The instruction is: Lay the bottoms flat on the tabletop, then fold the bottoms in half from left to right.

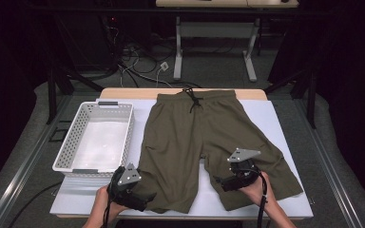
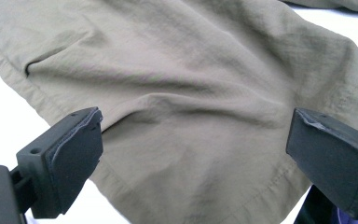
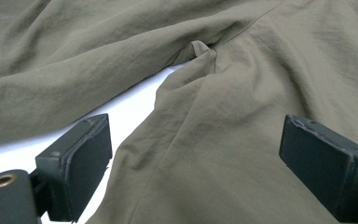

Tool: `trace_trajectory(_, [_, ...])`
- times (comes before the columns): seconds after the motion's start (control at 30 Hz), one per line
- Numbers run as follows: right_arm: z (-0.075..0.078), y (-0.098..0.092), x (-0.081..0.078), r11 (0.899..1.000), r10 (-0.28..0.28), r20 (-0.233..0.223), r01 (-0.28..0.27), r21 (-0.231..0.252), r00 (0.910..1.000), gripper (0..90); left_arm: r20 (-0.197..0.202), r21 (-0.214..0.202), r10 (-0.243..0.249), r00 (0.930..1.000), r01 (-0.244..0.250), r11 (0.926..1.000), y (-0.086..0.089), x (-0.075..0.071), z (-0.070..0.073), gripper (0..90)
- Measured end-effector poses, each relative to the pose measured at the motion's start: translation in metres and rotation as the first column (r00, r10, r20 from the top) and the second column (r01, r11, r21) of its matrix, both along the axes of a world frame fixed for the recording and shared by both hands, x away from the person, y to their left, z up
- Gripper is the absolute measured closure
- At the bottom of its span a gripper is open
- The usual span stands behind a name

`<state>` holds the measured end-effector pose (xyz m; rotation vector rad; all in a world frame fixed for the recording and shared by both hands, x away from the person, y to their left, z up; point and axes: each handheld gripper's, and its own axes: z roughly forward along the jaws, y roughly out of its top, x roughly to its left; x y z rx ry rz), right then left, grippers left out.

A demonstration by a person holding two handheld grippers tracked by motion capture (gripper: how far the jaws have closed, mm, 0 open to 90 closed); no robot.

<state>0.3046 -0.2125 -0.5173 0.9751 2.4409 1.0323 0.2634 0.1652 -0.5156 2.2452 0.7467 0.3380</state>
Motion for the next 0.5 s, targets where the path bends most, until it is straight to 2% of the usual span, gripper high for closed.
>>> trace_trajectory(0.2, [0.0003,-0.0042,-0.0005,1.0,-0.018,0.007,0.018,0.005,0.9998,8.7,-0.011,0.02,0.006,0.9999,-0.006,0.9998,-0.0005,-0.0013,-0.003,3.3])
trace_trajectory(0.3, [0.0013,-0.0058,-0.001,1.0,-0.023,0.015,0.022,0.007,0.9996,8.7,-0.003,0.029,0.026,0.9997,-0.026,0.9992,0.0002,-0.0022,-0.0025,3.3])
trace_trajectory(0.5, [0.0059,-0.0072,-0.0029,0.999,-0.04,0.035,0.039,0.01,0.9986,8.7,-0.024,0.028,0.105,0.9942,-0.105,0.9941,0.0078,-0.0048,-0.0051,4.3])
